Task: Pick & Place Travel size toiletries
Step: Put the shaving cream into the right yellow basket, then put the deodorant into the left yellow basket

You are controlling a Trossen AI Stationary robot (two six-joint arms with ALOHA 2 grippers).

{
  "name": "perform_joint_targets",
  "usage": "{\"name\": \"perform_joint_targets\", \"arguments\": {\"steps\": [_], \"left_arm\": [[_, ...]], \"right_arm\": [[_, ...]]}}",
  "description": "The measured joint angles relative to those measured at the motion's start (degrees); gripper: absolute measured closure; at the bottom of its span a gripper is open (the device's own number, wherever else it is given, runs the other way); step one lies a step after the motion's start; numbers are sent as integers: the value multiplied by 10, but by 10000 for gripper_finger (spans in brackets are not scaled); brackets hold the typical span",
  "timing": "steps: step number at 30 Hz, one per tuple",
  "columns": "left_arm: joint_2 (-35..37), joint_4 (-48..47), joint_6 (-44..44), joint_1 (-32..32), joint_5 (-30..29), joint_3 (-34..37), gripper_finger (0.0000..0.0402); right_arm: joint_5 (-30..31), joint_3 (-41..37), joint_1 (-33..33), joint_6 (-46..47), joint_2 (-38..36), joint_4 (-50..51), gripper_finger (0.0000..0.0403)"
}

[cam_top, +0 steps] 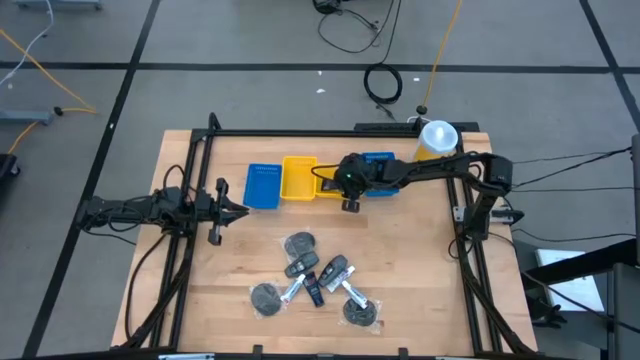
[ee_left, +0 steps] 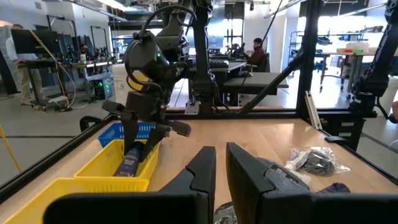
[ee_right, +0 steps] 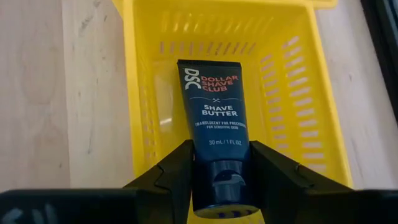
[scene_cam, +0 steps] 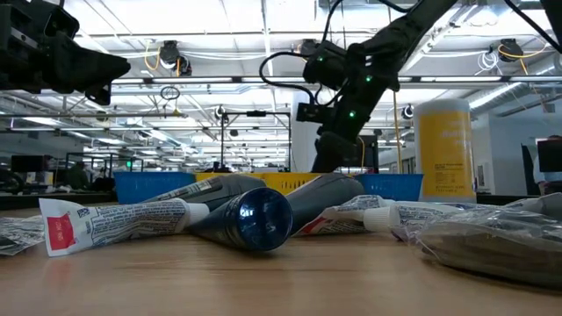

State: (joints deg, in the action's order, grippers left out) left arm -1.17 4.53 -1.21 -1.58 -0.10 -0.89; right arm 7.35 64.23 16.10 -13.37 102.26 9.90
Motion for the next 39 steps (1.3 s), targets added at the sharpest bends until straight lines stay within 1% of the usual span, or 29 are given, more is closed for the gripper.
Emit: {"name": "perform_joint_targets", "arguments": {"steps": [4,6,13,16,18,21,23,25,27,30,33,36,39], "left_arm": [[0,0,0,0,0,0,364],[0,0,0,0,0,0,364],[0,0,0,0,0,0,364],[0,0,0,0,0,0,364],[0,0,0,0,0,0,364],[0,0,0,0,0,0,364],[0,0,0,0,0,0,364],[0,0,0,0,0,0,364],[0,0,0,0,0,0,364],[0,0,0,0,0,0,364],[0,0,0,0,0,0,364],[0,0,0,0,0,0,364],[0,0,0,0,0,0,364]], "right_arm": [[0,0,0,0,0,-3,267],[0,0,0,1,0,-2,260],[2,0,0,2,-10,-3,194],[4,0,-2,8,-37,-2,169],[5,0,-9,25,-61,-1,159],[5,0,-29,52,-112,21,155],[5,-12,-52,67,-152,15,157],[4,-44,-84,68,-196,5,162],[3,-91,-122,66,-237,-38,168],[2,-192,-181,74,-301,-133,177],[3,-305,-238,90,-347,-259,185],[4,-408,-286,110,-364,-394,192],[47,-485,-327,122,-355,-505,197]]}}
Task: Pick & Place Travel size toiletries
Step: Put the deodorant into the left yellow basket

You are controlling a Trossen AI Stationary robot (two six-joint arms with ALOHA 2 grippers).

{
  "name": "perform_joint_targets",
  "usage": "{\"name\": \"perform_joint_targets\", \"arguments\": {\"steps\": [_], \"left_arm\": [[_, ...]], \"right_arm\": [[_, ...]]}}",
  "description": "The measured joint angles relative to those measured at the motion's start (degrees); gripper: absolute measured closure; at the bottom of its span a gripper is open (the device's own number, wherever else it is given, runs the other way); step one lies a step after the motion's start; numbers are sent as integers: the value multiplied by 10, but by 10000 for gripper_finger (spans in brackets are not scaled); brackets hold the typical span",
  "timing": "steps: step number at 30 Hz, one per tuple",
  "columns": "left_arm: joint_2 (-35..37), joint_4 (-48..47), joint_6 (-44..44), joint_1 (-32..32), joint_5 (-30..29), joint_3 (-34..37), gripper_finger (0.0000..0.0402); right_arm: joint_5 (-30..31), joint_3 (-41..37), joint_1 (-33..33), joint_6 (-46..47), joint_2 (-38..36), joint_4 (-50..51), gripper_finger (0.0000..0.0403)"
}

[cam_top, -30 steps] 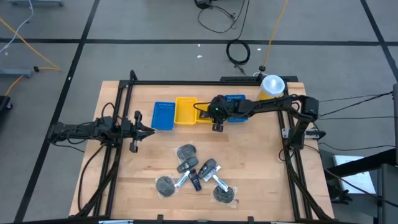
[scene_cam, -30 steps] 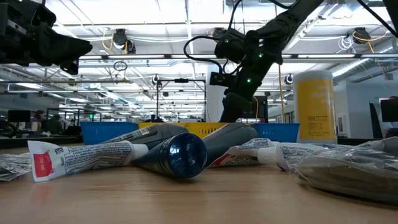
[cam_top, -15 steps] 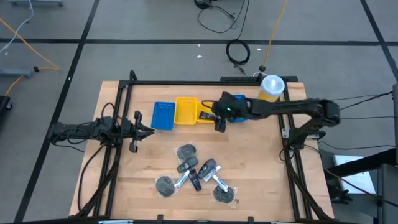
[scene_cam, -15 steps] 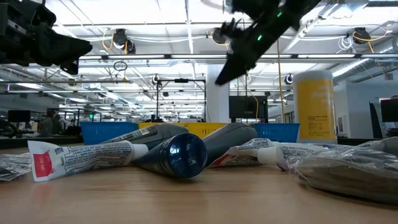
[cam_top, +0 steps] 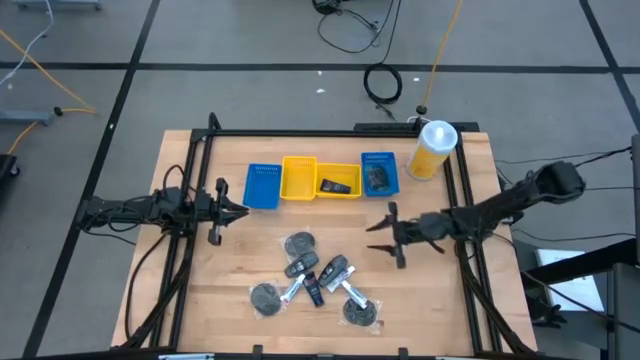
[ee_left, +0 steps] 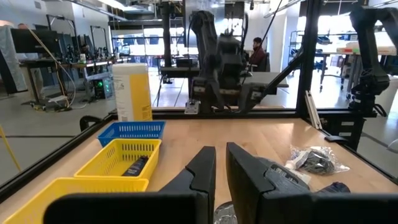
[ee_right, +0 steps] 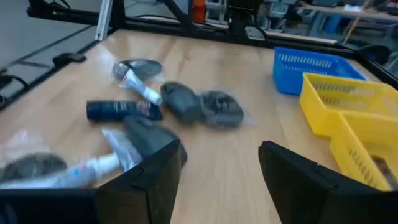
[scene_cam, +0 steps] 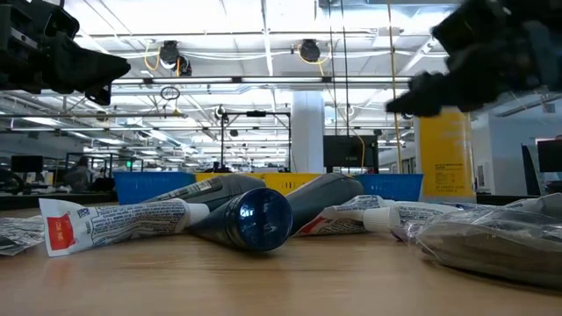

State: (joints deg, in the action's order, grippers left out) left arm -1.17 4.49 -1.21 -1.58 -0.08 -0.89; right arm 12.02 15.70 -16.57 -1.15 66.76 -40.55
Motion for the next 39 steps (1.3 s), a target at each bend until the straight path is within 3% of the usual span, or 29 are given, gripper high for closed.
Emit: {"name": "perform_joint_targets", "arguments": {"steps": [5,11,13,16,19,24,27,31,36,39], "left_arm": [[0,0,0,0,0,0,364],[0,25,-17,0,-3,0,364],[0,61,-21,0,-3,0,364],[0,110,63,0,4,0,364],[0,168,144,0,-11,0,364],[-14,238,163,-5,-21,0,364],[-77,314,136,-28,-15,0,364],[-229,423,71,-69,-50,-14,364],[-422,417,52,-95,-169,-104,364],[-522,420,10,-91,-183,-164,364]], "right_arm": [[76,-59,-46,-15,24,-92,202],[81,-71,-57,-46,45,-105,202],[113,-71,-52,-66,47,-109,202],[168,-71,-34,-103,47,-136,202],[180,-71,-7,-128,47,-159,202],[166,-71,30,-139,47,-180,202],[132,-71,43,-150,47,-194,202],[135,-73,45,-159,47,-192,202],[135,-85,44,-131,47,-192,202],[136,-89,44,-112,47,-192,202]]}}
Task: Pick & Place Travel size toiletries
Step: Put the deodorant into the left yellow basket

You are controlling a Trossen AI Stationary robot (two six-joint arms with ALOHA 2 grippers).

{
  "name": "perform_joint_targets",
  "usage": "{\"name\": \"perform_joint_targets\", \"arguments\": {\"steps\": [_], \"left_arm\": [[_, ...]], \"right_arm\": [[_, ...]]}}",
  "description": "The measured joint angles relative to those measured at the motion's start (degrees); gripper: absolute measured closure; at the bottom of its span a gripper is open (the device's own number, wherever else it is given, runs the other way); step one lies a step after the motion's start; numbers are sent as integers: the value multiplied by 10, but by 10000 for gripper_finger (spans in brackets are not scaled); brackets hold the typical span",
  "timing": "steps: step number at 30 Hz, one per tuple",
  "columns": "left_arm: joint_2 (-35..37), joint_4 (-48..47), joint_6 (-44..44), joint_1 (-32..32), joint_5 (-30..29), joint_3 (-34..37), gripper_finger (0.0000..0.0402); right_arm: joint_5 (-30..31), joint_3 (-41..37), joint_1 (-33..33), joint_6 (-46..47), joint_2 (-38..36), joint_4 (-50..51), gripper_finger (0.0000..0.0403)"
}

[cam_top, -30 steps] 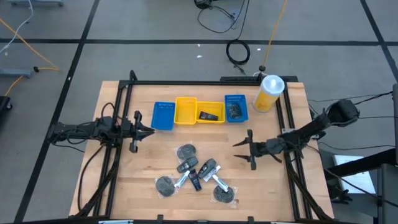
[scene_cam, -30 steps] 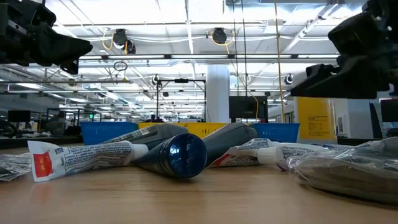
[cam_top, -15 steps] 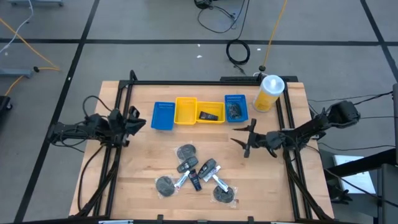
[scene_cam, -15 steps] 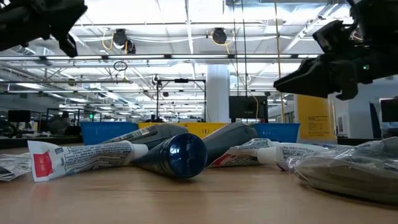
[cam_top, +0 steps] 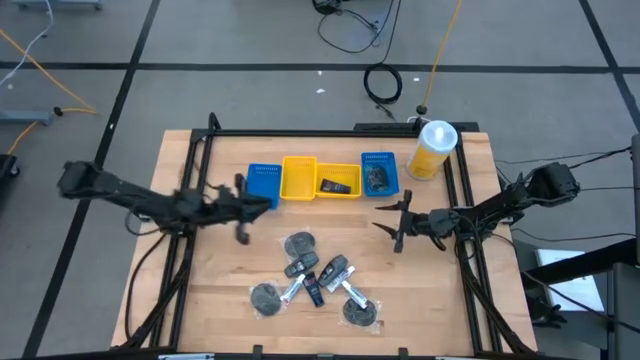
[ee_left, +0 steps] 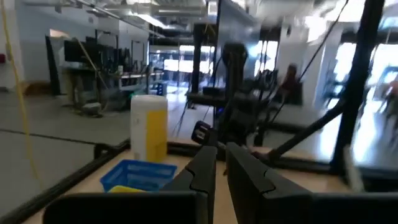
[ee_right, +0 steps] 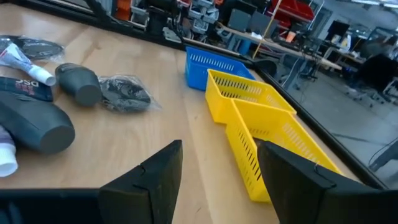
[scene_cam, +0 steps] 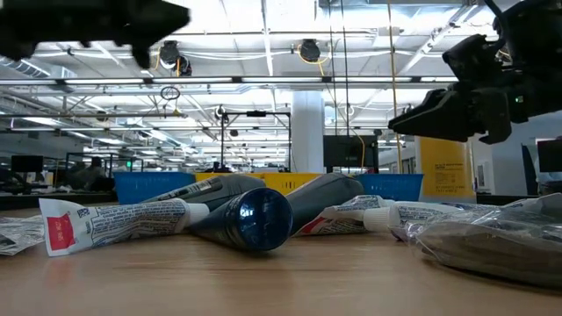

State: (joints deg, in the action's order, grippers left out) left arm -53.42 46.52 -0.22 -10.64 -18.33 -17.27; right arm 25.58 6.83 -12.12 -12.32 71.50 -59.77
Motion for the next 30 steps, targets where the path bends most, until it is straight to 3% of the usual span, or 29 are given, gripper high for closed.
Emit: {"name": "perform_joint_targets", "arguments": {"steps": [4,8,11,14,18,21,25,30], "left_arm": [[-100,-48,-6,9,15,-98,364],[-178,-298,-16,-5,-2,-232,364],[-239,-501,34,-22,-19,-341,362],[-303,-637,103,-33,32,-421,342],[-372,-674,189,-43,124,-468,277],[-416,-680,251,-50,151,-471,213],[-458,-696,356,-59,161,-471,144],[-495,-698,439,-78,108,-471,105]], "right_arm": [[0,0,0,11,0,-3,202],[-1,0,0,21,0,-22,202],[-1,0,0,22,0,-34,202],[-1,0,0,23,0,-35,202],[-1,0,0,27,0,-34,202],[-1,0,0,30,0,-34,202],[-1,0,0,33,0,-34,202],[-1,0,0,26,0,-34,202]]}}
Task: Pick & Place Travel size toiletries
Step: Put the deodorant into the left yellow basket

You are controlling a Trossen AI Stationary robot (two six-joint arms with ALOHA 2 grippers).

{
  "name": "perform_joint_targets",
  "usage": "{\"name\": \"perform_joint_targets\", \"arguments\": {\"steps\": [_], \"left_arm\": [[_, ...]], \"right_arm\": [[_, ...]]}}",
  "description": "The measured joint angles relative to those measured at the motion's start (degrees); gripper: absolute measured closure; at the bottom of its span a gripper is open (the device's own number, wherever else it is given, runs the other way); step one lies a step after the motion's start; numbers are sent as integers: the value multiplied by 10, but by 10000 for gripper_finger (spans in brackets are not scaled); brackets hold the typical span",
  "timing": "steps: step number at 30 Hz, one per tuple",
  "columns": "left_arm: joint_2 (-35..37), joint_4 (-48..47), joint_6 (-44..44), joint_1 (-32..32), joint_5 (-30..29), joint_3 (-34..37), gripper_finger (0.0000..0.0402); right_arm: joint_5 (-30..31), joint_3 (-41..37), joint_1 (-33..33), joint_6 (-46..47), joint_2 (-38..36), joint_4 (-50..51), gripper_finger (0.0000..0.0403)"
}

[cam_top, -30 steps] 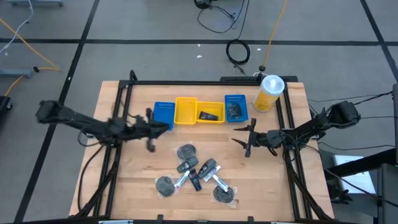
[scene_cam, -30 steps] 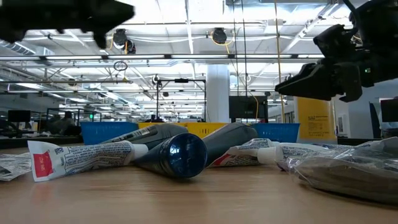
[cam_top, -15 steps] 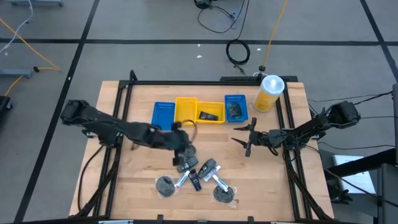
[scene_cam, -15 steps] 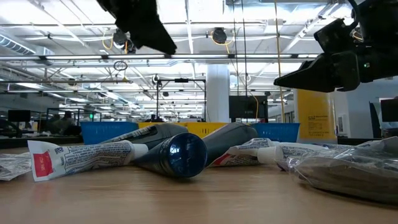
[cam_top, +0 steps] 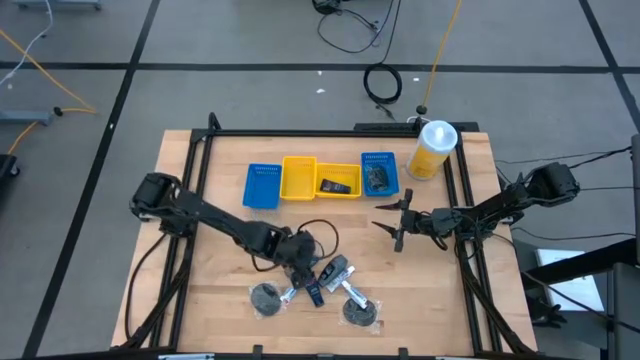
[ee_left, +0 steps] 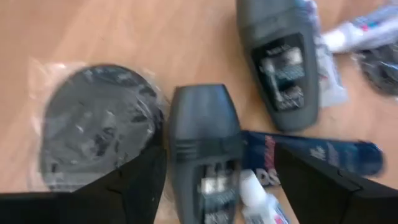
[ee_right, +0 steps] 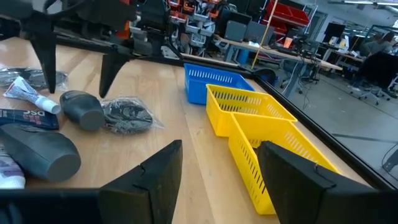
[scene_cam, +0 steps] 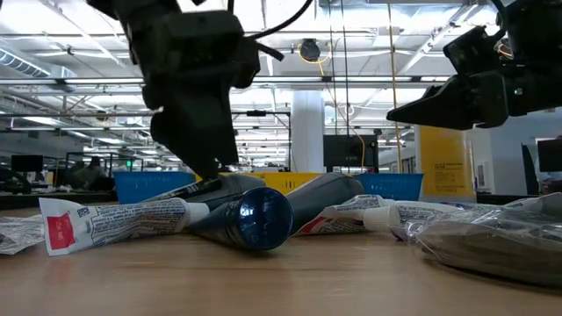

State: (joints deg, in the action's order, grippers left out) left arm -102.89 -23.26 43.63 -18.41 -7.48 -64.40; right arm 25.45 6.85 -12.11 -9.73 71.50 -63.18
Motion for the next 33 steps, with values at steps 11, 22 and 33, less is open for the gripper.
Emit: {"name": "perform_joint_targets", "arguments": {"steps": [11,22,33], "left_arm": [[-52,-2,67,-32,-81,0,123],[-29,4,80,-7,-49,0,210],[131,-67,36,104,-138,0,193]], "right_arm": [[0,0,0,-11,0,0,202],[0,0,0,-15,0,2,202],[0,0,0,-14,0,4,202]]}}
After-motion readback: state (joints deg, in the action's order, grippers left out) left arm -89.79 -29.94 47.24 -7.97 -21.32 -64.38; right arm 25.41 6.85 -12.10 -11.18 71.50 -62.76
